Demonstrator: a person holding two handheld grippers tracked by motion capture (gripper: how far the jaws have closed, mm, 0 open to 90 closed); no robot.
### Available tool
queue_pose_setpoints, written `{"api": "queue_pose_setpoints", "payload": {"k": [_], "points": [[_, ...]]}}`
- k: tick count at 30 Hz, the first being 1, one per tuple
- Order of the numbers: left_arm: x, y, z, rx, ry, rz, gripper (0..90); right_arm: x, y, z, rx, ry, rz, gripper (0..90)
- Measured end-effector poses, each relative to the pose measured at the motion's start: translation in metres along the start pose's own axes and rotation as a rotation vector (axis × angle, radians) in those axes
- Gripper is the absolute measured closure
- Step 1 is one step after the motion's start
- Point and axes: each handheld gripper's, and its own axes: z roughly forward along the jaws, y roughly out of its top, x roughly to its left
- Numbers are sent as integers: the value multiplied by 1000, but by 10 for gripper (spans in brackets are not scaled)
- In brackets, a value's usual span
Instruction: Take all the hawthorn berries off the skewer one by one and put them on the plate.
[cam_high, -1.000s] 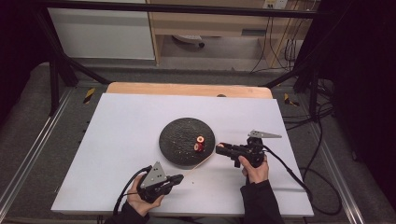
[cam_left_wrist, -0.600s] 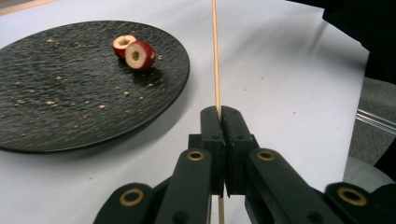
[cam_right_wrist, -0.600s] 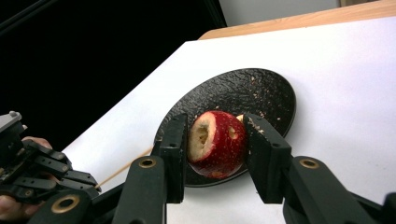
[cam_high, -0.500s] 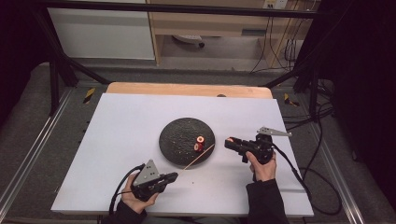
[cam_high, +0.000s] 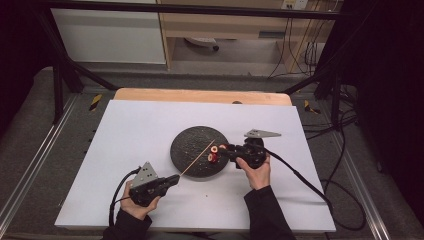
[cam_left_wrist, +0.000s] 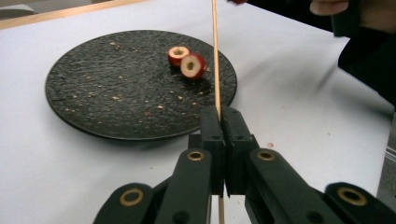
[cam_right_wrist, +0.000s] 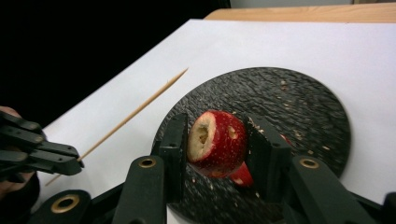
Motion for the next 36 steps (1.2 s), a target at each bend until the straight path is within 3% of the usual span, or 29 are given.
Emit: {"api": "queue_pose_setpoints", "payload": {"k": [11,17,27,36], "points": [[8,0,-3,-9,31,-24,881,4,-1,66,108,-47,-18,626],[9,0,-3,-7,37,-25,882,2,-11,84,153,-72,-48,625],[7,0,-1,-2,37,-23,881,1,-17,88,179,-83,-83,610],[9,0,-4,-7,44,-27,881,6,-4,68,152,-93,-117,490]]}}
